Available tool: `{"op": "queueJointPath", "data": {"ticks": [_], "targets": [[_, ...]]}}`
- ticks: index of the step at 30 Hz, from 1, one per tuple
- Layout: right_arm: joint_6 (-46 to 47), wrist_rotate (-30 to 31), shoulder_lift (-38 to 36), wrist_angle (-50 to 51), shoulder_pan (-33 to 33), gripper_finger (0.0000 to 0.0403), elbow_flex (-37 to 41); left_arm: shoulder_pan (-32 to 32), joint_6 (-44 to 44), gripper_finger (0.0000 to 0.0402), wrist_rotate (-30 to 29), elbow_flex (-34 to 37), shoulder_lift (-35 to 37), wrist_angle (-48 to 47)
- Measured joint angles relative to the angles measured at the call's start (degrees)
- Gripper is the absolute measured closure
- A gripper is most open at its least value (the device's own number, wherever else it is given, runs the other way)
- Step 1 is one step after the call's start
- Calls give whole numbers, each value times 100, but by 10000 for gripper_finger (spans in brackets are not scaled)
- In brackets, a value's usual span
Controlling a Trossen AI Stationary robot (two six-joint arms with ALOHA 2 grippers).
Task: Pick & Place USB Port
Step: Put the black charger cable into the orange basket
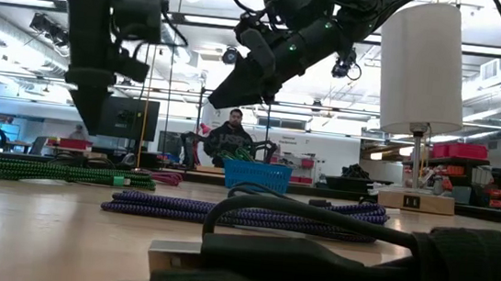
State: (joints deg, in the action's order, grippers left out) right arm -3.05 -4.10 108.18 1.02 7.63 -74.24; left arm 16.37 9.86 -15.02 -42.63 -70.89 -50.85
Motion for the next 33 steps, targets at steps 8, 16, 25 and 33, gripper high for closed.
{"op": "queueJointPath", "data": {"ticks": [8,16,25,33], "targets": [[55,14,0,31,-125,243,0,21,-151,219,-79,2,-704,50],[103,17,0,39,-150,243,0,31,-307,166,-296,2,-1125,206],[108,15,0,94,-150,243,0,188,-401,176,-276,0,-1582,430],[107,17,0,90,-150,243,0,190,-434,374,-236,0,-1648,268]]}}
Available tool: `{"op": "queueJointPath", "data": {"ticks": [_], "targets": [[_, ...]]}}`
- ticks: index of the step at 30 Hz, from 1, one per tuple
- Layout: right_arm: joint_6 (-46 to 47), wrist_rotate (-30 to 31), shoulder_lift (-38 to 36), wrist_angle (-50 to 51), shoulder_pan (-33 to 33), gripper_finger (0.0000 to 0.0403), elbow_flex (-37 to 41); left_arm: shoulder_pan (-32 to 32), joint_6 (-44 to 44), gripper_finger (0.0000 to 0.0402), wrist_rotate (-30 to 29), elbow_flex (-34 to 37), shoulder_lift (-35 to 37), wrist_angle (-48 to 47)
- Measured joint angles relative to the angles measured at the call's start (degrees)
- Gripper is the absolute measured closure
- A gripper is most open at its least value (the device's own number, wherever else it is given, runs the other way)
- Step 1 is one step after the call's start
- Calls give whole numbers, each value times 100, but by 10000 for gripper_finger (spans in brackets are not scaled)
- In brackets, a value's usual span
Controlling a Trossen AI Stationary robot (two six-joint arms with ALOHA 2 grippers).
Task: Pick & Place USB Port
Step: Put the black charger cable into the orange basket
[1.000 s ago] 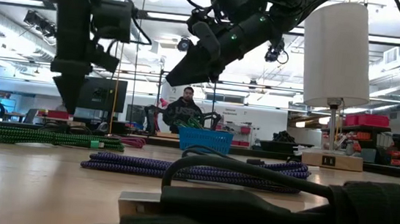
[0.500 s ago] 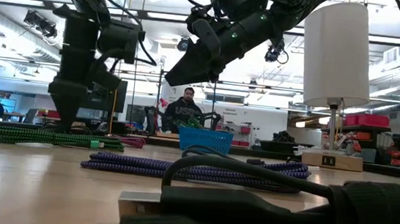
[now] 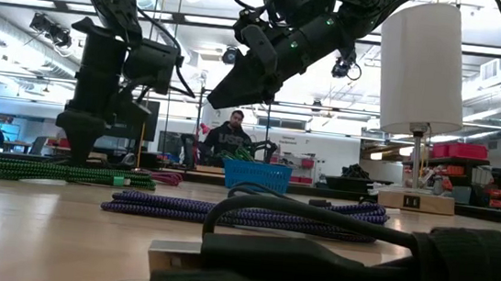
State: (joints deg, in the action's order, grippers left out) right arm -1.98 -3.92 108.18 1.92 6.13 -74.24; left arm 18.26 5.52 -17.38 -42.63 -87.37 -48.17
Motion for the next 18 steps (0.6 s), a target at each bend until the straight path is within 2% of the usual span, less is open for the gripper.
{"op": "queueJointPath", "data": {"ticks": [5,10,14,18], "targets": [[0,0,0,3,0,243,0,-95,86,385,205,-11,0,-111],[-3,0,0,8,3,243,0,-395,271,385,303,-219,187,-730],[-24,0,0,53,2,243,0,-767,669,385,547,-621,549,-1454],[-26,0,0,89,3,243,0,-1362,1276,385,1030,-1193,1034,-2134]]}}
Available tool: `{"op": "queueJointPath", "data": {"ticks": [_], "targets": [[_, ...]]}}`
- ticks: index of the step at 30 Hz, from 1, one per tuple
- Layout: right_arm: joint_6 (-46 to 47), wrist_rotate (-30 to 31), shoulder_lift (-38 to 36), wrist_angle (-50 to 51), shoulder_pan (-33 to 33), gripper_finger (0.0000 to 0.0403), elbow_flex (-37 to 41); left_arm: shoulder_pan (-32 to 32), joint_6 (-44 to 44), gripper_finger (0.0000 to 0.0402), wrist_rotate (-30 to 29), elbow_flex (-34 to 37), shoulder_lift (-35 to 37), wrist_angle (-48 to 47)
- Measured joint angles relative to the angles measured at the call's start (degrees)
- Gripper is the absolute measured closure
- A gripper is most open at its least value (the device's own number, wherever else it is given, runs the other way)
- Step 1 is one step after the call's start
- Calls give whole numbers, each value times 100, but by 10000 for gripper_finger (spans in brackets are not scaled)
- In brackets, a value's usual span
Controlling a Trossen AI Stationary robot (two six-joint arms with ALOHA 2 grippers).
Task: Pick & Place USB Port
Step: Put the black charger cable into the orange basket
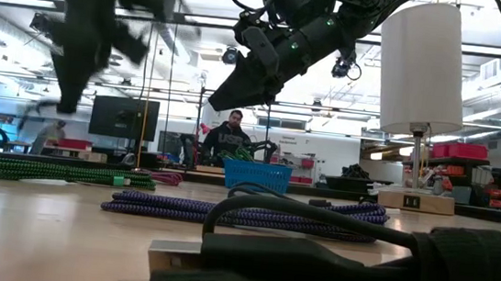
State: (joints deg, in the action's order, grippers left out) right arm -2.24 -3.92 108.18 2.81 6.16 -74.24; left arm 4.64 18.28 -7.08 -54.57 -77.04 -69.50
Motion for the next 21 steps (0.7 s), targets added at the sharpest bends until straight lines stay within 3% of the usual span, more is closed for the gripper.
{"op": "queueJointPath", "data": {"ticks": [6,11,21], "targets": [[-4,0,0,44,1,243,0,-1354,1351,385,526,-931,651,-846],[-7,0,0,38,1,243,0,-2858,2819,385,791,-1556,879,-954],[-37,2,0,-11,1,243,0,-5448,6152,385,785,-1786,781,-605]]}}
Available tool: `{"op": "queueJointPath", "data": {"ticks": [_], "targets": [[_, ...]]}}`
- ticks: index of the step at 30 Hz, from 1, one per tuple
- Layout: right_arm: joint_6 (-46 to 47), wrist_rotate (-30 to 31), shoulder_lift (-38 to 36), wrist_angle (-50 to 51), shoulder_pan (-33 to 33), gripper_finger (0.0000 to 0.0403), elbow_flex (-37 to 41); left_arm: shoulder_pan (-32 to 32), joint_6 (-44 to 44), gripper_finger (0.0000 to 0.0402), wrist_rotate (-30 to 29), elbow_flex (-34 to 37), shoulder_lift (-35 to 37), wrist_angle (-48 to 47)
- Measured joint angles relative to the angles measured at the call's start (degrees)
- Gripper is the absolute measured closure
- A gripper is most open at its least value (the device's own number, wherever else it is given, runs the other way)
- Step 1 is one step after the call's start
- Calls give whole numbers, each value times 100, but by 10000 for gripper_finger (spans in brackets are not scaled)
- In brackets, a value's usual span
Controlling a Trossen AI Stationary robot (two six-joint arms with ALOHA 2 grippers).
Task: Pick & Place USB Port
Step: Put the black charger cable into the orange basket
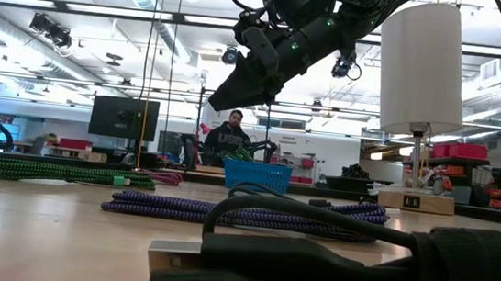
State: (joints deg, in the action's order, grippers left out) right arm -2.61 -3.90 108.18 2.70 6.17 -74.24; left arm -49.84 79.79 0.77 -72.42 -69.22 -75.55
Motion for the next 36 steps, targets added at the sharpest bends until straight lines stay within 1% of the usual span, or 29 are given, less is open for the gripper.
{"op": "queueJointPath", "data": {"ticks": [4,6,10,16,20,27,30,36], "targets": [[-2,0,0,-28,21,243,0,-582,898,385,-174,0,-209,541],[-4,0,0,-32,39,243,0,-785,1042,385,-204,0,-398,1010],[-4,0,-2,-37,90,243,0,-1025,1261,385,-173,0,-767,1641],[-79,7,-2,-47,105,243,0,-1186,1744,385,20,2,-1215,1768],[-111,17,-2,-57,113,243,0,-1226,1886,383,73,4,-1381,1899],[-112,13,-2,-57,142,243,0,-1231,1891,382,41,4,-1577,2235],[-111,13,-2,-57,142,243,0,-1231,1914,370,1,4,-1604,2156],[-111,-9,-2,-56,142,243,0,-1256,2030,332,-98,4,-1625,2134]]}}
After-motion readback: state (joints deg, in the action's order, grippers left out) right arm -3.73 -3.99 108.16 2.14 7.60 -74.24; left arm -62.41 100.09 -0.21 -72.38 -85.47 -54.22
